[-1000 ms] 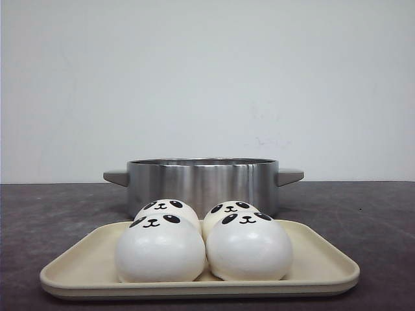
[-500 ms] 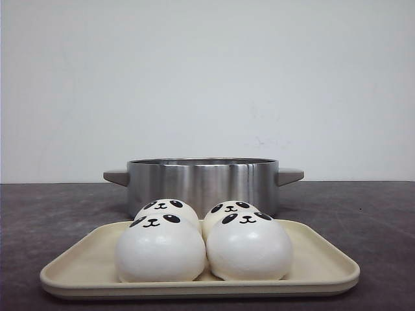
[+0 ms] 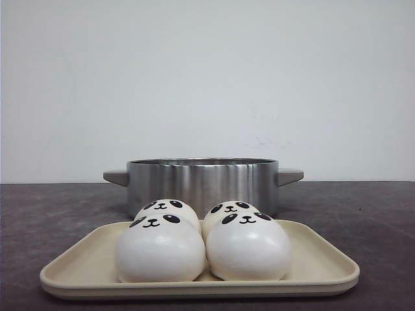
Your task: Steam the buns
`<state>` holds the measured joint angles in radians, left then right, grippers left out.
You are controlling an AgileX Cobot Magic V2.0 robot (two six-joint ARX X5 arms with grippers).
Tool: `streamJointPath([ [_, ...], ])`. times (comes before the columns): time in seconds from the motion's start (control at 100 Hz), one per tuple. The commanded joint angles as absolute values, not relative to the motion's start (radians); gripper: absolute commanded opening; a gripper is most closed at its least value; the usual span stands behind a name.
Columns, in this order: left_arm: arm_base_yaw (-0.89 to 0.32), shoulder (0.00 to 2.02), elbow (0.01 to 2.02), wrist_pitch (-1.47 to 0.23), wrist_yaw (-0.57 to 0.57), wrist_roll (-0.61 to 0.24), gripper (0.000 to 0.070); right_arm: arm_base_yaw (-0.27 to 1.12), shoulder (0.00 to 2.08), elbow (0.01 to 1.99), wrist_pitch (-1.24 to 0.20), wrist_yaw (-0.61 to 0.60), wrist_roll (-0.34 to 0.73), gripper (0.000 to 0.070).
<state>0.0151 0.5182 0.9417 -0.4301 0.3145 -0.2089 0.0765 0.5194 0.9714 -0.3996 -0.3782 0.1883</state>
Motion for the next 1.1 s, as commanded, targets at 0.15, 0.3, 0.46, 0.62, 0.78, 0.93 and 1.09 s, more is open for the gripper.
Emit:
streamJointPath([
  [0.15, -0.022, 0.524, 0.954, -0.439, 0.323, -0.196, 0.0598, 0.078, 0.551, 0.983, -0.345, -0.612, 0.365, 0.07],
  [0.3, -0.062, 0.527, 0.954, -0.474, 0.326, -0.187, 0.0598, 0.094, 0.603, 0.983, -0.381, -0.597, 0.405, 0.07],
  [0.46, -0.102, 0.536, 0.954, -0.553, 0.325, -0.127, 0.0598, 0.187, 0.706, 0.984, -0.549, -0.476, 0.38, 0.07],
  [0.62, -0.134, 0.54, 0.954, -0.586, 0.323, -0.121, 0.0598, 0.366, 0.81, 0.984, -0.659, -0.311, 0.379, 0.07],
  [0.78, -0.159, 0.542, 0.954, -0.591, 0.323, -0.121, 0.0597, 0.596, 0.942, 1.007, -0.717, -0.138, 0.461, 0.07],
  [0.93, -0.188, 0.542, 0.954, -0.591, 0.322, -0.121, 0.0596, 0.733, 1.102, 1.066, -0.764, -0.078, 0.524, 0.07],
  [1.09, -0.221, 0.542, 0.954, -0.591, 0.32, -0.121, 0.0596, 0.802, 1.283, 1.118, -0.762, -0.109, 0.571, 0.065],
])
